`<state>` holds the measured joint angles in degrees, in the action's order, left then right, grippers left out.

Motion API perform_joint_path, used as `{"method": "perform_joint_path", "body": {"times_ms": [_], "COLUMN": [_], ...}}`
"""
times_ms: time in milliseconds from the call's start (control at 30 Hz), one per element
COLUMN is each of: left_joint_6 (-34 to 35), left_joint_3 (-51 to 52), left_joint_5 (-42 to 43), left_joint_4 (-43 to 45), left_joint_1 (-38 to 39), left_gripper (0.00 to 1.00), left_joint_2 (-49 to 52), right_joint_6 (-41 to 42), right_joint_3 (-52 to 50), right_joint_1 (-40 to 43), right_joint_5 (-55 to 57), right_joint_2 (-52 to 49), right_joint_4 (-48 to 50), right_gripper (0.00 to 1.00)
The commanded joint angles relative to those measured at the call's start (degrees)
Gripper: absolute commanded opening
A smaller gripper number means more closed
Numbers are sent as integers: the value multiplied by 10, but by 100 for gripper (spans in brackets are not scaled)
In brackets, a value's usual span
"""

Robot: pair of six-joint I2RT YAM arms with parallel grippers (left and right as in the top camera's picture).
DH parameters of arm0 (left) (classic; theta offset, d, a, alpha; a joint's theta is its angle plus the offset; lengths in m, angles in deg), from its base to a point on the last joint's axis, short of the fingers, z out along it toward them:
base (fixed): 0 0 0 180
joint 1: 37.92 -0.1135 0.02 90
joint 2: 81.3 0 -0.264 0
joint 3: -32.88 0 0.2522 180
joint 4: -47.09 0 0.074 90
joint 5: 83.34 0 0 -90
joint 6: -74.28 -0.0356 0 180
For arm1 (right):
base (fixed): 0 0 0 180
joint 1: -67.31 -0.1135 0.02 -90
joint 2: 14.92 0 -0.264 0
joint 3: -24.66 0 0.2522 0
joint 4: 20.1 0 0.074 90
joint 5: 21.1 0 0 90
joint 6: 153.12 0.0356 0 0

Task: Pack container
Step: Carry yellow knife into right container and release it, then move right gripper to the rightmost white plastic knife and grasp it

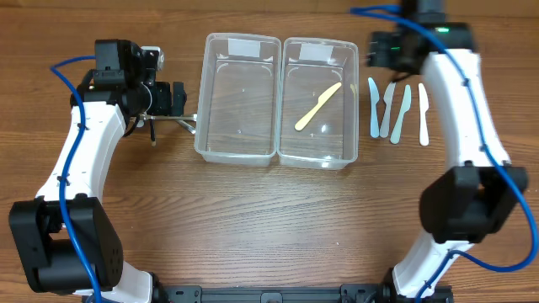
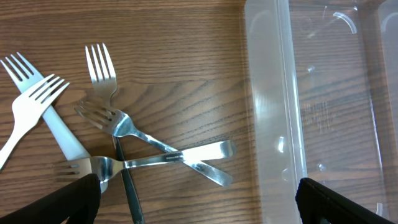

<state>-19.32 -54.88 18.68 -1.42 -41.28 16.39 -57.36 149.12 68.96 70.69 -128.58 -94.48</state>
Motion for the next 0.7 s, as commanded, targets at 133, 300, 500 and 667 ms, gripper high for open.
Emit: {"method": "perform_joint_path", "body": {"times_ms": [133, 300, 500, 667], "left_joint_6": [-11, -11, -11, -11], "left_joint_3": [-16, -16, -16, -16], "left_joint_5": [9, 9, 9, 9], "left_joint_4": [1, 1, 1, 1], "left_joint_1": [3, 3, 3, 3], "left_gripper": [100, 100, 100, 100], "left_joint_2": [5, 5, 5, 5], "right_joint_6": [-4, -40, -47, -47], "right_joint_3": [-1, -1, -1, -1], "right_joint_1": [108, 132, 142, 156], "right_joint_5": [-42, -40, 0, 7], "right_joint_2": [-54, -120, -178, -186], "right_joint_4": [-6, -11, -37, -35], "right_gripper": [72, 71, 66, 66]}}
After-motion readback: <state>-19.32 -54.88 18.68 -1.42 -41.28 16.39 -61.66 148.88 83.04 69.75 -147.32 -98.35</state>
